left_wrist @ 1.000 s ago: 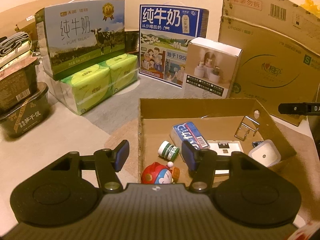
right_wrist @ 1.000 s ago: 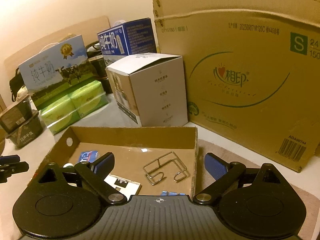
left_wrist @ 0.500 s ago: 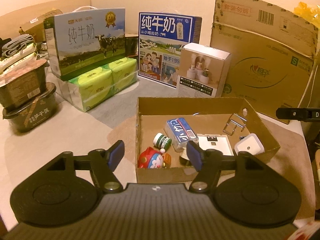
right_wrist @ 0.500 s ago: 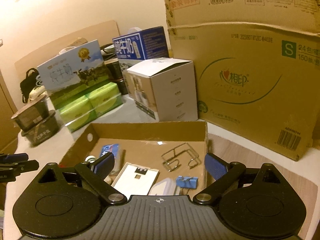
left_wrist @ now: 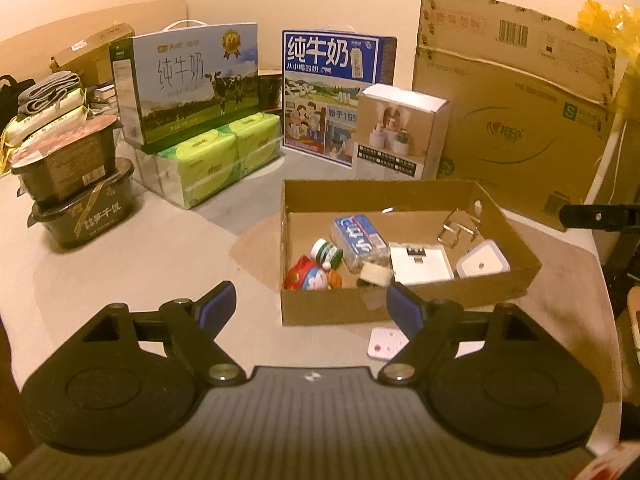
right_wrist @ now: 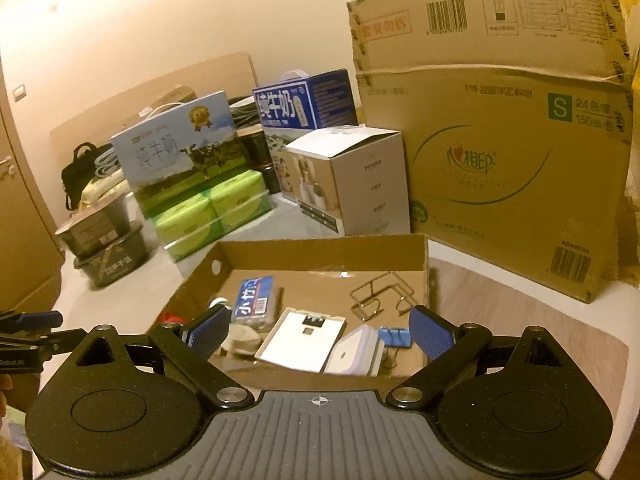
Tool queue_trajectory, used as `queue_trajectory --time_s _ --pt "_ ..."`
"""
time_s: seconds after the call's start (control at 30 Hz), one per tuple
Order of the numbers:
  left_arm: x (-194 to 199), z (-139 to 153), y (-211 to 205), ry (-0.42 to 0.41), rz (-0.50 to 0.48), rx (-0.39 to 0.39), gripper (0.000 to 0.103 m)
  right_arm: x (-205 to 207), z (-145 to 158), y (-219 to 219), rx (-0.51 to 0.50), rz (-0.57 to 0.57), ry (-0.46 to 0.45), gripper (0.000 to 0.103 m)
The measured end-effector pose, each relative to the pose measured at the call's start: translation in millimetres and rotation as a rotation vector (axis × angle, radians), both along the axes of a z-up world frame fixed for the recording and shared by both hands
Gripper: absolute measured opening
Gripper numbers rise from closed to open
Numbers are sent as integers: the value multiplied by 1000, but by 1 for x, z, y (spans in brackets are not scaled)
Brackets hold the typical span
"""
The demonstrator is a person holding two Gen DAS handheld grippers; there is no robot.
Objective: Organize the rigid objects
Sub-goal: 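Withdraw both open grippers from the cardboard box, then grasp the coiled wire spring with the left gripper while the right grasps the white remote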
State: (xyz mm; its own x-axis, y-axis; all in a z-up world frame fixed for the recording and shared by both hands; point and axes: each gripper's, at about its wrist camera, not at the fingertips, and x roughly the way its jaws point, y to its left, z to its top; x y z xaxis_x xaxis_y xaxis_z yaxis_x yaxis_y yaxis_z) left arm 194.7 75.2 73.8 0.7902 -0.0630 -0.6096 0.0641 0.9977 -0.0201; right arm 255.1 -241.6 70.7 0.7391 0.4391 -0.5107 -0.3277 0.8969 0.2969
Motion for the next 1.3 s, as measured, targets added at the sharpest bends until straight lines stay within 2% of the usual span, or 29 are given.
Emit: queue_trajectory --time_s 0.13,0.27,0.4,0.67,1.0,1.07,1.3 --pt "-16 -7 -1 1 -11 13 88 -14 -5 -3 -4 2 4 96" --pt "-28 -16 -3 9 -37 7 89 -27 -15 -4 -24 21 14 96" --pt "-38 -24 -8 7 -124 -9 90 -40 -29 -3 -46 57 37 96" --pt "-39 -48 -15 51 -225 17 90 -52 -56 6 -102 181 42 96" --pt "-23 -78 -29 80 -371 61 87 -37 -94 31 -199 401 29 95" --pt "-17 -83 -30 91 -396 59 84 -30 -100 36 -215 446 22 89" --pt "1 -100 -34 111 -493 79 75 -4 -117 55 -263 564 17 77"
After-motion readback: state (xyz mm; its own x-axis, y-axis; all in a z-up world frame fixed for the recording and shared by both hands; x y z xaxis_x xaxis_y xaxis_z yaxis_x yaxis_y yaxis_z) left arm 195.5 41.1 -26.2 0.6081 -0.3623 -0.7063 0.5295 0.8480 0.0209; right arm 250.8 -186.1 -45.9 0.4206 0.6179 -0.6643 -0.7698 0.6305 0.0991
